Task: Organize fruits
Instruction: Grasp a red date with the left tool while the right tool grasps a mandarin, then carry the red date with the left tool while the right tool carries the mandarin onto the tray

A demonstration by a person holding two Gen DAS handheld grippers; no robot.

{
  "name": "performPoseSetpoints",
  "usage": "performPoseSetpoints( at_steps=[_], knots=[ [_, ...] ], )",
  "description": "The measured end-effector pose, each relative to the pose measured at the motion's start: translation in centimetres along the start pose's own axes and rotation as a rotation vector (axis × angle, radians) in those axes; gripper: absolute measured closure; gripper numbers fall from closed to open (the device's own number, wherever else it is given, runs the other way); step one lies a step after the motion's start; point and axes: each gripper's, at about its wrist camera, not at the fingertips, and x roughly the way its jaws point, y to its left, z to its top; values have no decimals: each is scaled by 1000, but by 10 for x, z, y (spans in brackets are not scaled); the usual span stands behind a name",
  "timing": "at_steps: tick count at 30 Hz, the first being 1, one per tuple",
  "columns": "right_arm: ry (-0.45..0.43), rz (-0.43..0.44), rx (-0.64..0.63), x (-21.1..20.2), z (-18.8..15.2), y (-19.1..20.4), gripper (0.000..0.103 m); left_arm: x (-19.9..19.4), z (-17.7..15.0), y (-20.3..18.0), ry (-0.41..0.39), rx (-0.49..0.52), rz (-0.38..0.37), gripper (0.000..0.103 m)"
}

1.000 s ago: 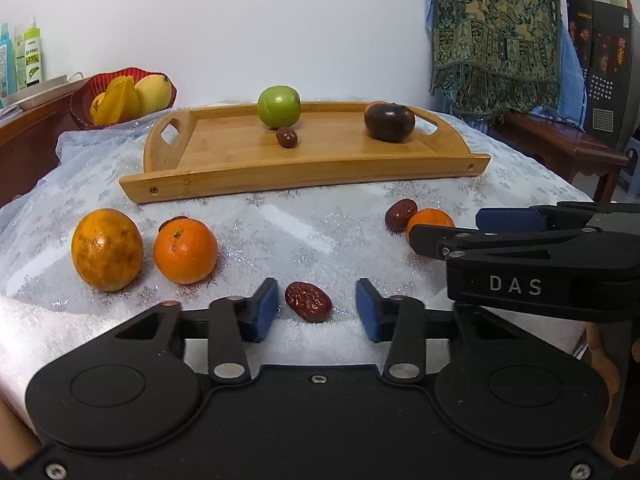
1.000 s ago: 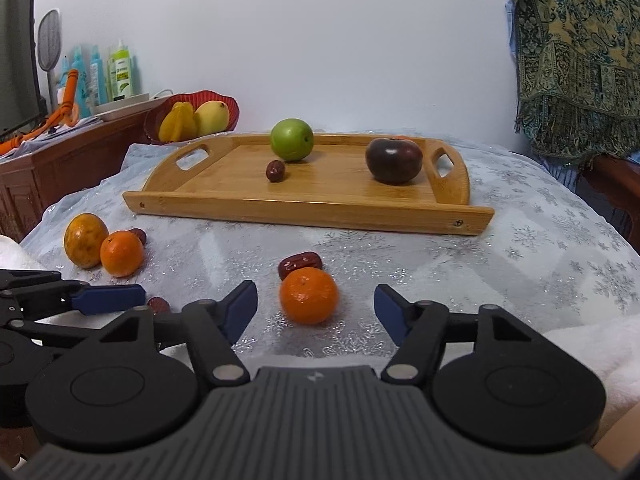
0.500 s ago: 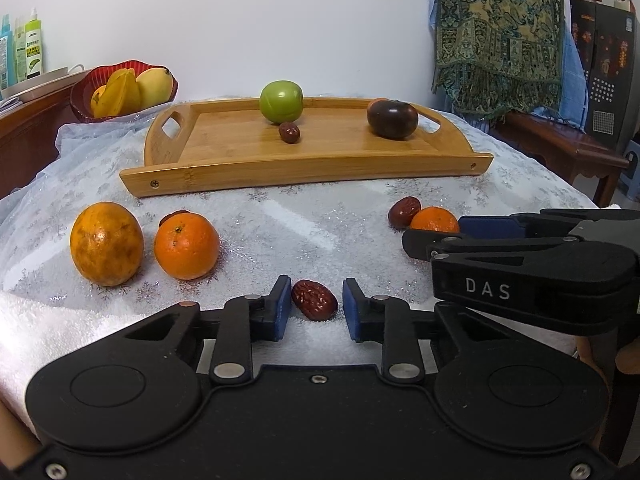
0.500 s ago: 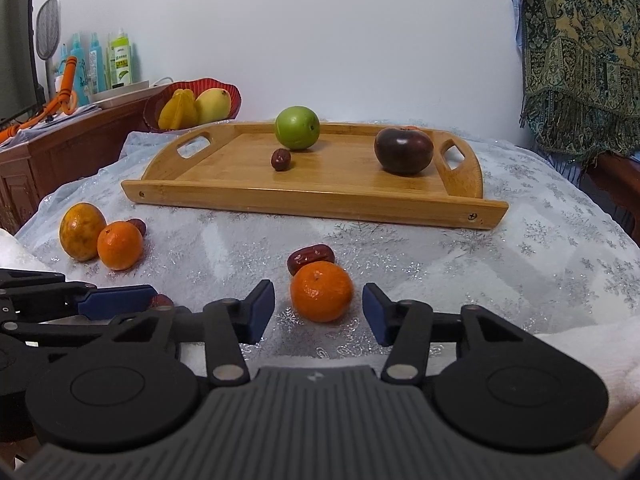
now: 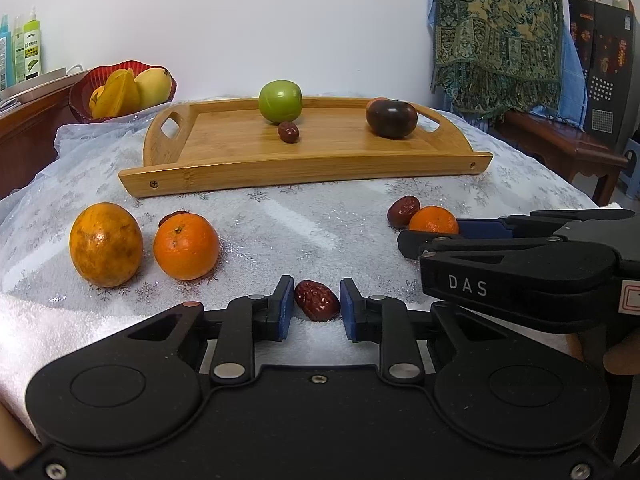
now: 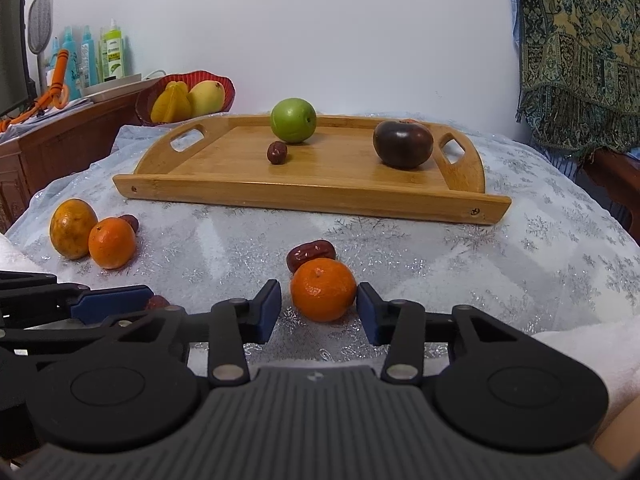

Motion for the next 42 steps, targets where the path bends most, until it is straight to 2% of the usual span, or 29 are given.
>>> performPoseSetpoints(
  at_steps=[5, 12, 42],
  knots=[
    [-1, -3, 2, 0, 0, 0, 55, 0, 0, 0, 0, 1, 1, 79],
    [-2, -15, 11, 0, 1, -2, 63, 0, 0, -2, 1, 10, 1, 80],
    [-72, -23, 41, -11, 9, -2, 64, 7, 29, -1, -39, 1, 10, 80]
  ],
)
